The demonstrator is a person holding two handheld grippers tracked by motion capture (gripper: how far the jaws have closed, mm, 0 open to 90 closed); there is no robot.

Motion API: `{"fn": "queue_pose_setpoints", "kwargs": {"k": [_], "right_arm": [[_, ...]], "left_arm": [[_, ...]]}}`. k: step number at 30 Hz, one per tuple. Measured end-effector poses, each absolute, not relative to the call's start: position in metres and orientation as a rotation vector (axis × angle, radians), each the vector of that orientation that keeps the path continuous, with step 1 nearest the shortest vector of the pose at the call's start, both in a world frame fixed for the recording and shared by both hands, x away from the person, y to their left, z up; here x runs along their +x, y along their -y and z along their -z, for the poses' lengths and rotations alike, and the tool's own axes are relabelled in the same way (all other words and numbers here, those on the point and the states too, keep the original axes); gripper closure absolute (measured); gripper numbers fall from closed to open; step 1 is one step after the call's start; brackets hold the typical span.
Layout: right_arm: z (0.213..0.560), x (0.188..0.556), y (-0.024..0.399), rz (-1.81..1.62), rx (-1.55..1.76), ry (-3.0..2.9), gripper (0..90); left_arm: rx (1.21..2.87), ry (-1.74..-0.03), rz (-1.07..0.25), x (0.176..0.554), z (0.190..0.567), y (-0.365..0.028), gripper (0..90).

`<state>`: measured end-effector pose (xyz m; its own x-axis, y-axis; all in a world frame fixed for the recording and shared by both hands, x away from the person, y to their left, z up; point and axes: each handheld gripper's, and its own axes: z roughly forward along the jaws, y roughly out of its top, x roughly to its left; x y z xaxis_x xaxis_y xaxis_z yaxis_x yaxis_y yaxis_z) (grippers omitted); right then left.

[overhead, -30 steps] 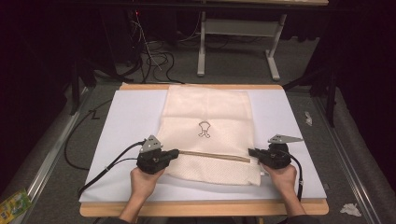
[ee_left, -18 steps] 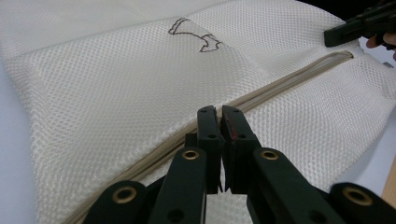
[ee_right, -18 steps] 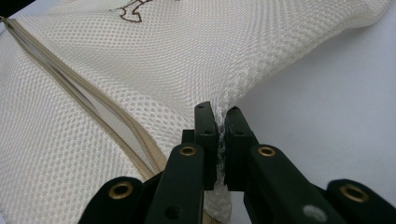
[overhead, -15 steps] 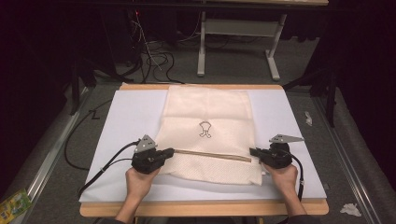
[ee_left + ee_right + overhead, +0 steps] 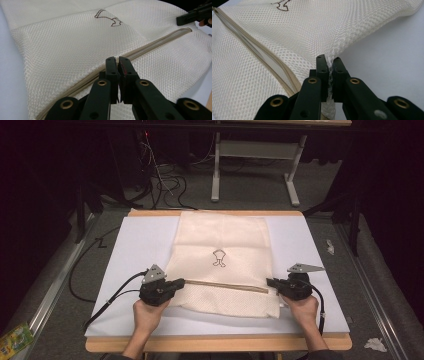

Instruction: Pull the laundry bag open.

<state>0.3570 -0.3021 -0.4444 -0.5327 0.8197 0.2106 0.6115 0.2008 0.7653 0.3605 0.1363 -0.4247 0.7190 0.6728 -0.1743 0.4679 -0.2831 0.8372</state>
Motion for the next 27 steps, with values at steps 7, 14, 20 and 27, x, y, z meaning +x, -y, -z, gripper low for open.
{"fn": "queue_pose_setpoints", "kwargs": {"k": [7,14,20,27], "right_arm": [[0.445,0.357,0.304,-1.228,1.377,-2.225,87.9],[0.445,0.358,0.303,-1.227,1.371,-2.229,87.8],[0.444,0.357,0.303,-1.223,1.376,-2.226,87.9],[0.444,0.358,0.307,-1.221,1.386,-2.214,87.9]], "left_arm": [[1.926,-0.904,-0.282,0.360,0.424,-0.147,87.3],[1.918,-0.907,-0.286,0.360,0.423,-0.150,87.2],[1.923,-0.916,-0.292,0.360,0.423,-0.152,87.2],[1.903,-0.939,-0.308,0.358,0.421,-0.162,87.3]]}}
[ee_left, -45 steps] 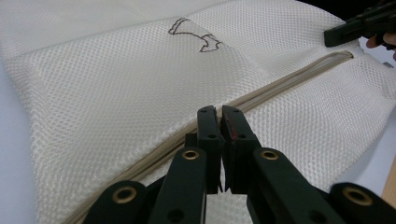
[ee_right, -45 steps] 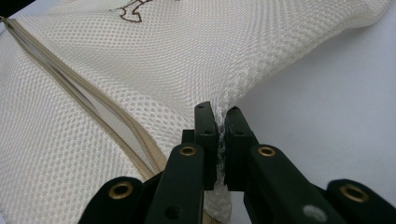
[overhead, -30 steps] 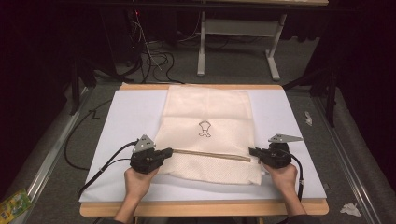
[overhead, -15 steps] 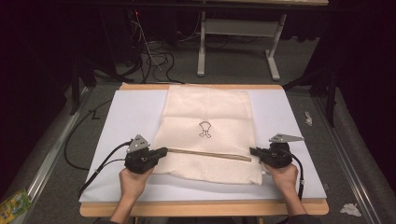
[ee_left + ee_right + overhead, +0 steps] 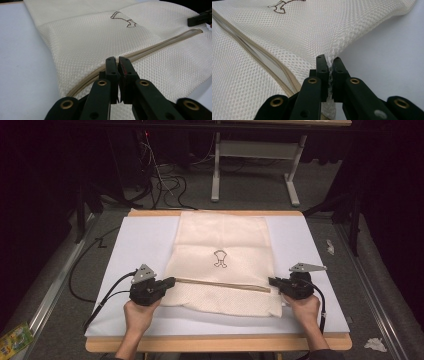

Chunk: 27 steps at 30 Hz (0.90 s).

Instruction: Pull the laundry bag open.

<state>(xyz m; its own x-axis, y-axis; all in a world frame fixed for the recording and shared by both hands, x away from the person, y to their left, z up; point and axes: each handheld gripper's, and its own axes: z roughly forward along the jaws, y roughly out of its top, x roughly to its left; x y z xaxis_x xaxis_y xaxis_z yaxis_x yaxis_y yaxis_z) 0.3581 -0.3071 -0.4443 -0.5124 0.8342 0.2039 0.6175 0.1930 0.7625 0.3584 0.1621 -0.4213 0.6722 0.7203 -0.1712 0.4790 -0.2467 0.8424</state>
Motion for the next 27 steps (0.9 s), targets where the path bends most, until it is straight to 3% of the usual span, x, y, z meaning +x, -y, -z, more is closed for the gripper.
{"fn": "queue_pose_setpoints", "kwargs": {"k": [27], "right_arm": [[0.432,0.360,0.310,-1.207,1.372,-2.199,87.8]], "left_arm": [[1.861,-0.984,-0.331,0.358,0.416,-0.185,87.3]]}}
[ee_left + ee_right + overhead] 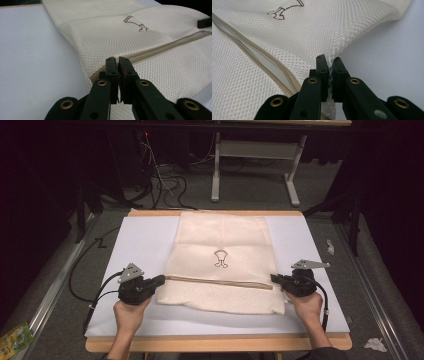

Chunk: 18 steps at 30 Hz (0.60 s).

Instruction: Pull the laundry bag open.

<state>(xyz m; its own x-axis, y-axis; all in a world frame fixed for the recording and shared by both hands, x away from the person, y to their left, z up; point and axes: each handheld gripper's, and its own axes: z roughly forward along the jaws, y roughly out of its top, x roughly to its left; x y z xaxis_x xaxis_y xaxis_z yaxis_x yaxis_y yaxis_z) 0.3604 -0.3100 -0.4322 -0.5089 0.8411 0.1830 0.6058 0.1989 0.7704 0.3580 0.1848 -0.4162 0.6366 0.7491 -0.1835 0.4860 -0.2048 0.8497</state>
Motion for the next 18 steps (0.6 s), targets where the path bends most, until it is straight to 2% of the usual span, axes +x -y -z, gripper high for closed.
{"fn": "queue_pose_setpoints", "kwargs": {"k": [18], "right_arm": [[0.4294,0.3628,0.3127,-1.207,1.373,-2.173,88.0]], "left_arm": [[1.869,-1.002,-0.344,0.3576,0.4154,-0.1899,87.3]]}}
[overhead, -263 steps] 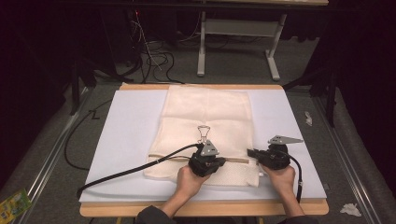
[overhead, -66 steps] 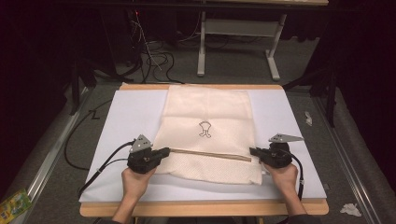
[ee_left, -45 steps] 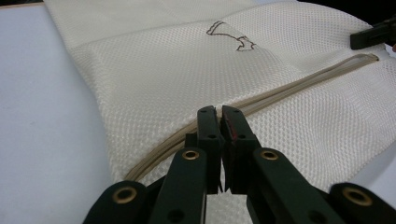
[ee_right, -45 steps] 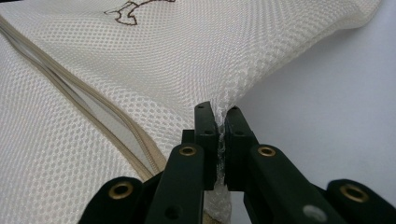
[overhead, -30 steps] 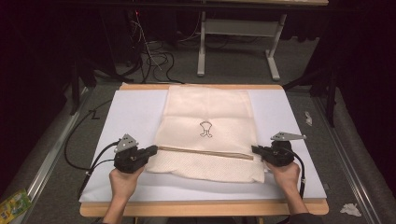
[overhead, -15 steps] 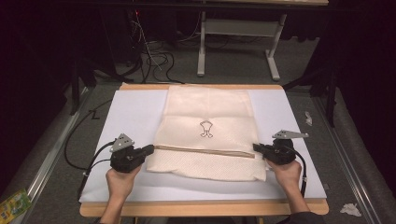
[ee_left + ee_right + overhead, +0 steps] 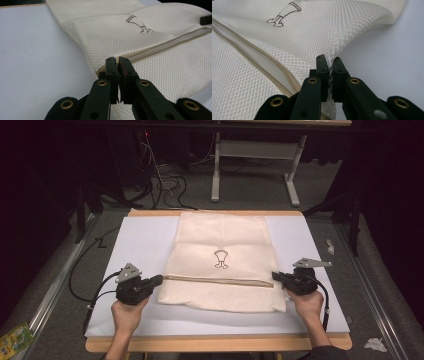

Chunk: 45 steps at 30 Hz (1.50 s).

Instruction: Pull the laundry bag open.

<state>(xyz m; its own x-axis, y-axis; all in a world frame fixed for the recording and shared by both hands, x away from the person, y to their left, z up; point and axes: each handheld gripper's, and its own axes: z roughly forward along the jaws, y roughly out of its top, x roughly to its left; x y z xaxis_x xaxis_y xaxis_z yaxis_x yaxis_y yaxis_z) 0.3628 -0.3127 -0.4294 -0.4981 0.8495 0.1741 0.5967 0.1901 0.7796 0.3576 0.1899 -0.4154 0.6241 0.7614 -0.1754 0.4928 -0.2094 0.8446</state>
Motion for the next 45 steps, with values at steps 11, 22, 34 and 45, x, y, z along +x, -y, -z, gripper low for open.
{"fn": "queue_pose_setpoints", "kwargs": {"k": [11,22,34,45], "right_arm": [[0.426,0.364,0.314,-1.182,1.360,-2.164,88.2],[0.424,0.370,0.315,-1.178,1.377,-2.151,88.4],[0.427,0.372,0.315,-1.184,1.407,-2.168,87.9],[0.443,0.374,0.316,-1.149,1.446,-2.188,87.2]], "left_arm": [[1.876,-1.027,-0.364,0.356,0.413,-0.197,87.4],[1.908,-1.043,-0.379,0.354,0.415,-0.198,87.6],[1.925,-1.038,-0.357,0.354,0.418,-0.195,87.3],[1.957,-1.045,-0.322,0.353,0.429,-0.192,87.1]]}}
